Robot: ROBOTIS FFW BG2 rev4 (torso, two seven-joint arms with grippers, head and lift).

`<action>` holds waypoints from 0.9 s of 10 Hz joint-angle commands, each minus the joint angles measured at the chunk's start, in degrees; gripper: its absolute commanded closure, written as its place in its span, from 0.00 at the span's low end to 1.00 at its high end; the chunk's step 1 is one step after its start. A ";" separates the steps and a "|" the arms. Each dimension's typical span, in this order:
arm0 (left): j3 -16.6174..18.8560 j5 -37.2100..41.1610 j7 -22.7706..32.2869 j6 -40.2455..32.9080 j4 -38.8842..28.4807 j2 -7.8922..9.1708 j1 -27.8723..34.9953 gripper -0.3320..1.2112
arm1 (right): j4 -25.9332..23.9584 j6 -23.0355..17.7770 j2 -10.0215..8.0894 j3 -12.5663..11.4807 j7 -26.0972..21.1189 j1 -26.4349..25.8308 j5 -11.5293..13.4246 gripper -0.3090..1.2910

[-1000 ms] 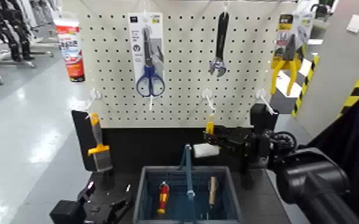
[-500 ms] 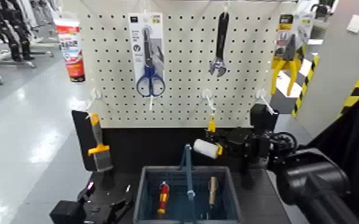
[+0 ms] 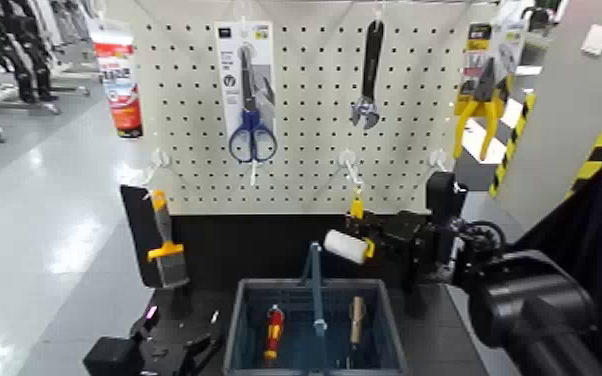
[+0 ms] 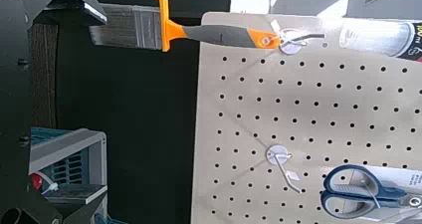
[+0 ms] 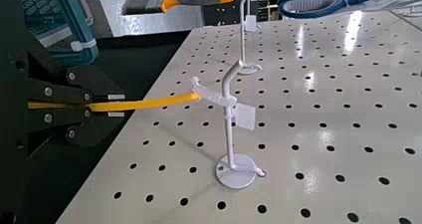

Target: Put the yellow roller into the crate.

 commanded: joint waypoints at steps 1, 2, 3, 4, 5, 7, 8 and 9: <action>-0.04 0.00 0.00 -0.05 0.00 0.00 0.02 0.29 | -5.06 2.36 0.02 -2.16 0.41 2.70 0.09 0.97; -0.04 0.00 0.00 -0.05 0.00 0.00 -0.07 0.29 | -6.82 3.07 0.02 -3.13 0.50 3.93 0.09 0.97; -0.04 0.00 0.00 -0.05 0.00 0.00 0.02 0.29 | -8.14 3.95 0.02 -3.57 0.58 4.89 0.09 0.97; -0.04 0.00 0.00 -0.05 0.00 0.00 -0.07 0.29 | -8.84 4.39 0.20 -3.74 0.85 5.60 0.00 0.97; -0.04 0.00 0.00 0.03 0.00 0.00 0.02 0.29 | -9.19 5.00 0.28 -3.65 1.02 6.04 -0.09 0.97; -0.04 0.00 0.00 0.03 0.00 0.00 0.02 0.29 | -9.63 5.09 0.28 -3.04 1.29 6.12 -0.61 0.97; -0.04 0.00 0.00 0.03 0.00 0.00 0.02 0.29 | -10.42 5.18 0.28 -3.04 1.46 6.21 -0.70 0.97; -0.04 0.09 0.00 0.03 0.09 0.00 0.02 0.29 | -11.39 5.53 0.20 -3.21 1.46 6.39 -0.70 0.97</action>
